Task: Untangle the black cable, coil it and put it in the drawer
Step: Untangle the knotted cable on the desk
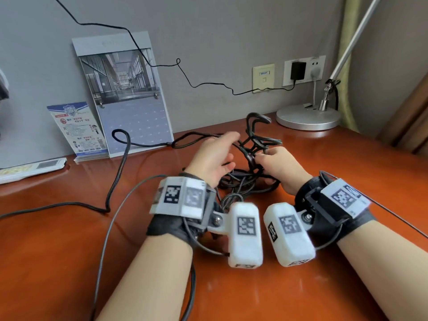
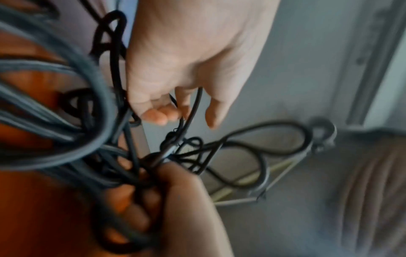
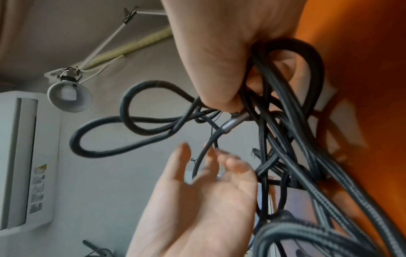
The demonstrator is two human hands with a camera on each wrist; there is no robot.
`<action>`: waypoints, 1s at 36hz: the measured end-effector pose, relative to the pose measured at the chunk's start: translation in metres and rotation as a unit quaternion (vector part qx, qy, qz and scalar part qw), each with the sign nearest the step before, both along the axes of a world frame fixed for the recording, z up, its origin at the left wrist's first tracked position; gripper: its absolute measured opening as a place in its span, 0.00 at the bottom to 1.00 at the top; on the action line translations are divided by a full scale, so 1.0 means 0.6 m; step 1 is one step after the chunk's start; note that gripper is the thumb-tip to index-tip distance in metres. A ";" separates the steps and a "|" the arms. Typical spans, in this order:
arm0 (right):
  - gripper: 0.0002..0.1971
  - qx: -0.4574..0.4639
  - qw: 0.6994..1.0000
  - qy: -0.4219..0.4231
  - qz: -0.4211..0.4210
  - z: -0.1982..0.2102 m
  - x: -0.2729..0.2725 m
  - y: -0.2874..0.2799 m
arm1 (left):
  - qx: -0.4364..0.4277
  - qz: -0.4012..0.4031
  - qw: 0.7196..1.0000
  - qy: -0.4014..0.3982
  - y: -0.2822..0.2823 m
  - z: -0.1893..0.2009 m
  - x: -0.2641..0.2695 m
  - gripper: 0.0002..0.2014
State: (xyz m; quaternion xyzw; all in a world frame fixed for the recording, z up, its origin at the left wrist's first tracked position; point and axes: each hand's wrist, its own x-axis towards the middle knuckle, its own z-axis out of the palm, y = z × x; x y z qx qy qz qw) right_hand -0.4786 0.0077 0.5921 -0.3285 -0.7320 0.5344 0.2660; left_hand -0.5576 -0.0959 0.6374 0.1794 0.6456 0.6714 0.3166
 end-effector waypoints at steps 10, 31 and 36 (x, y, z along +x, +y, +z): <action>0.11 -0.133 0.989 0.071 -0.002 0.004 0.008 0.005 | 0.081 0.031 0.996 0.014 -0.015 0.025 -0.003 0.10; 0.17 -0.277 0.940 0.190 0.063 0.015 0.013 0.017 | -0.183 0.109 0.950 0.228 -0.112 0.013 -0.138 0.10; 0.12 -0.216 0.958 0.178 0.054 0.015 0.015 0.014 | -0.406 -0.039 0.823 0.395 -0.081 0.021 -0.080 0.31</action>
